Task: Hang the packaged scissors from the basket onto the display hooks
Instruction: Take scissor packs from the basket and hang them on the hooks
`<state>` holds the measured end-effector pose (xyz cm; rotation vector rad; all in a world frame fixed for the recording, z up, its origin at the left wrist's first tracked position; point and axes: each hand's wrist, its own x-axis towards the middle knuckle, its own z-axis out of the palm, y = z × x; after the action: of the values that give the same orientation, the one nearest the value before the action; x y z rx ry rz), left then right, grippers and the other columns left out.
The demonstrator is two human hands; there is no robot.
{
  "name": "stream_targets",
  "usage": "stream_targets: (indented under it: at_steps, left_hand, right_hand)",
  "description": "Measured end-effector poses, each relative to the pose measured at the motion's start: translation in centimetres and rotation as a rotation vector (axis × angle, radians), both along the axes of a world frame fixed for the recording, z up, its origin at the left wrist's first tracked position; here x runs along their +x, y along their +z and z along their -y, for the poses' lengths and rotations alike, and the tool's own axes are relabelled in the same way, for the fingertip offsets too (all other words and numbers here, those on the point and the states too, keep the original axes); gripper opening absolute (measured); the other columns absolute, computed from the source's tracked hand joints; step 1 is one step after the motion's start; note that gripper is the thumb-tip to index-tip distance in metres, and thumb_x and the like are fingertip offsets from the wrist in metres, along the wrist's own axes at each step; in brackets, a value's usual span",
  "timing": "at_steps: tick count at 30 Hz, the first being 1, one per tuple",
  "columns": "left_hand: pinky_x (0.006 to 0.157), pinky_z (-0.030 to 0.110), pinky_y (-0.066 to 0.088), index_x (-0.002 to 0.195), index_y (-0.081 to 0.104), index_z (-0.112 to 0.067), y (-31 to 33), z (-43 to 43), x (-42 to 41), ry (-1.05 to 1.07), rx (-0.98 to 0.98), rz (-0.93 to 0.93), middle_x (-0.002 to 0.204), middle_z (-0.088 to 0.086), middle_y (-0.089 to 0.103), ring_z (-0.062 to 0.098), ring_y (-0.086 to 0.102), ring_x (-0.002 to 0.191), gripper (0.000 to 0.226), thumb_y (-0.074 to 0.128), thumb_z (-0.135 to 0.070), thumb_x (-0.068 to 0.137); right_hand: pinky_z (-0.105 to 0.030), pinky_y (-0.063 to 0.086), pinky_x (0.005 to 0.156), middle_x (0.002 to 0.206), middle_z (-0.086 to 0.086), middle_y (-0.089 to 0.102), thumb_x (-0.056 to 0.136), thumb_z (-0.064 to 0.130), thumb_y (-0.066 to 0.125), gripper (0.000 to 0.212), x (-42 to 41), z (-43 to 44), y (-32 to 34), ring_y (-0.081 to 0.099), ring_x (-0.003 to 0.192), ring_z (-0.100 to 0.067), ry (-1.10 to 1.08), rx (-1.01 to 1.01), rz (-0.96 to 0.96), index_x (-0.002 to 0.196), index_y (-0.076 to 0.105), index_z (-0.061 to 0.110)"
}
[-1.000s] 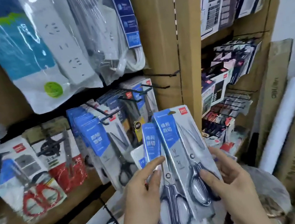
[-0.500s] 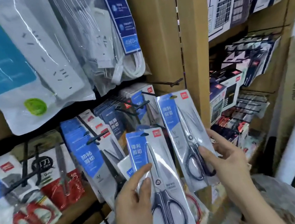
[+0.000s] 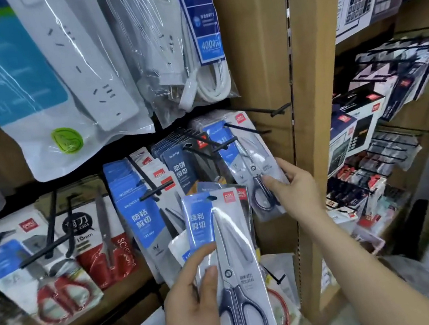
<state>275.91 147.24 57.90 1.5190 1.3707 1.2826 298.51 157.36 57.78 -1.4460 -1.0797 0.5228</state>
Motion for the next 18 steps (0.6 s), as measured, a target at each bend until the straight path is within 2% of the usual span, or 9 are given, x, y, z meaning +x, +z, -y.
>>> stream_targets:
  at_steps: [2,4,6,7,10,12,13,16,18]
  left_hand:
    - [0.047,0.017,0.038,0.096,0.069,-0.056,0.1,0.1,-0.2,-0.016,-0.002,0.007,0.068,-0.003,0.063,0.007,0.043,0.045,0.048,0.061,-0.009,0.093]
    - [0.045,0.015,0.029,0.095,0.067,-0.059,0.3,0.4,-0.1,-0.023,-0.016,0.022,0.064,-0.005,0.060,0.006,0.031,0.045,0.051,0.060,-0.008,0.094]
    - [0.044,0.015,0.028,0.096,0.066,-0.059,0.5,0.6,0.0,-0.035,-0.027,0.062,0.063,-0.006,0.060,0.006,0.029,0.046,0.052,0.059,-0.008,0.094]
    - [0.043,0.015,0.027,0.097,0.066,-0.058,0.4,0.6,0.0,-0.047,-0.033,0.070,0.061,-0.008,0.060,0.007,0.028,0.046,0.051,0.058,-0.008,0.095]
    - [0.049,0.018,0.037,0.102,0.063,-0.057,0.1,0.3,0.2,-0.074,-0.042,0.053,0.074,-0.014,0.067,0.011,0.039,0.049,0.050,0.055,-0.008,0.097]
    - [0.073,0.026,0.055,0.106,0.060,-0.054,0.0,0.1,0.5,-0.082,-0.050,0.067,0.096,-0.018,0.071,0.013,0.064,0.071,0.049,0.052,-0.007,0.098]
    - [0.086,0.035,0.056,0.109,0.058,-0.053,0.0,0.0,0.8,-0.083,-0.059,0.079,0.108,-0.017,0.069,0.011,0.068,0.089,0.048,0.051,-0.007,0.099]
    - [0.092,0.049,0.055,0.119,0.050,-0.053,0.2,0.3,1.5,-0.097,-0.077,0.136,0.124,0.000,0.065,0.019,0.068,0.104,0.048,0.048,-0.008,0.101]
    - [0.086,0.044,0.059,0.122,0.047,-0.053,0.3,0.4,1.8,-0.116,-0.095,0.197,0.122,0.005,0.067,0.021,0.070,0.102,0.049,0.047,-0.009,0.101]
  right_hand:
    - [-0.029,0.052,0.079,0.099,0.007,0.072,0.096,0.025,0.060,0.036,-0.3,-1.4,-0.7,0.067,0.101,-0.020,-0.022,-0.055,0.116,0.130,0.059,0.034]
    - [-0.037,0.044,0.100,0.129,-0.015,0.059,0.100,0.030,0.052,0.054,-0.3,-1.6,-1.4,0.053,0.123,-0.033,-0.058,-0.184,0.218,0.151,0.036,0.022]
    - [-0.041,0.033,0.114,0.149,-0.015,0.042,0.101,0.034,0.049,0.062,-0.3,0.1,-1.5,0.039,0.137,-0.030,-0.057,-0.236,0.186,0.156,0.023,0.021]
    - [-0.042,0.033,0.115,0.152,-0.008,0.041,0.101,0.037,0.050,0.060,-0.3,1.8,-1.2,0.040,0.138,-0.025,-0.002,-0.226,0.078,0.155,0.026,0.025]
    - [-0.028,0.051,0.096,0.132,0.012,0.062,0.088,0.053,0.052,0.053,-1.3,8.3,-0.1,0.060,0.119,-0.005,0.384,-0.223,-0.295,0.140,0.044,0.046]
    - [-0.013,0.050,0.085,0.123,0.027,0.062,0.080,0.055,0.056,0.062,-2.7,11.8,-0.4,0.060,0.109,0.012,0.623,-0.272,-0.267,0.139,0.036,0.055]
    - [-0.010,0.048,0.085,0.124,0.030,0.061,0.081,0.053,0.060,0.068,-3.1,12.7,-0.9,0.056,0.110,0.017,0.671,-0.268,-0.255,0.141,0.030,0.057]
    - [-0.009,0.049,0.085,0.118,0.027,0.067,0.082,0.035,0.070,0.073,-4.0,13.9,-2.1,0.059,0.112,0.010,0.626,-0.139,-0.294,0.140,0.028,0.052]
    - [-0.015,0.052,0.083,0.113,0.016,0.073,0.080,0.024,0.070,0.071,-4.1,14.1,-2.4,0.066,0.109,-0.002,0.543,-0.074,-0.305,0.137,0.034,0.046]
